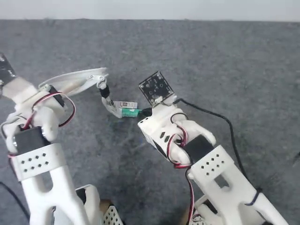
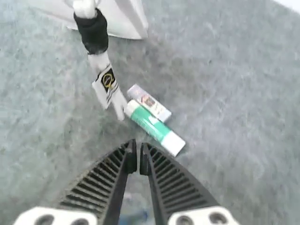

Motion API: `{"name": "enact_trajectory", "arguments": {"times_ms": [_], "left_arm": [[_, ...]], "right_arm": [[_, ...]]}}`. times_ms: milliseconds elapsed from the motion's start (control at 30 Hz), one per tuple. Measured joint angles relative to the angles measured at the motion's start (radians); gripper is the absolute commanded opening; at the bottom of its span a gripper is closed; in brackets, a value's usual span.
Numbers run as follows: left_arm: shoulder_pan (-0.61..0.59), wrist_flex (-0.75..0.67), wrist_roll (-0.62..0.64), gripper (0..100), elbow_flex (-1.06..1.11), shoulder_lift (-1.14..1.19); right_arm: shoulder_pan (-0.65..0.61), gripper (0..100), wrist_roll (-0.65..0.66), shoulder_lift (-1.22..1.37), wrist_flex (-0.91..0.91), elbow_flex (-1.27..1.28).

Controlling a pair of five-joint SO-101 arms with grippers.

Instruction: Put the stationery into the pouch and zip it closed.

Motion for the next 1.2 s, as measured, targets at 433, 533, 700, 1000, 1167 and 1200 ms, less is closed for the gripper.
{"name": "enact_trajectory", "arguments": {"times_ms": [433, 533, 700, 1000, 1167, 1200], "left_arm": [[0.0, 0.0, 0.0, 1, 0.014, 0.0], [0.0, 0.0, 0.0, 1, 0.014, 0.0], [-0.02, 0.0, 0.0, 1, 0.015, 0.0], [-0.064, -0.012, 0.0, 1, 0.015, 0.0], [-0.064, -0.014, 0.0, 1, 0.015, 0.0], [-0.064, -0.014, 0.0, 1, 0.015, 0.0]], "right_arm": [[0.002, 20.7, -0.069, 0.002, -0.166, 0.04], [0.0, 17.0, -0.071, 0.002, -0.138, 0.04], [-0.063, 16.2, -0.032, 0.002, -0.044, 0.04], [-0.158, 15.9, -0.219, 0.002, 0.16, 0.009], [-0.18, 15.9, -0.304, 0.037, 0.175, 0.009], [-0.18, 15.9, -0.316, 0.063, 0.175, 0.009]]}}
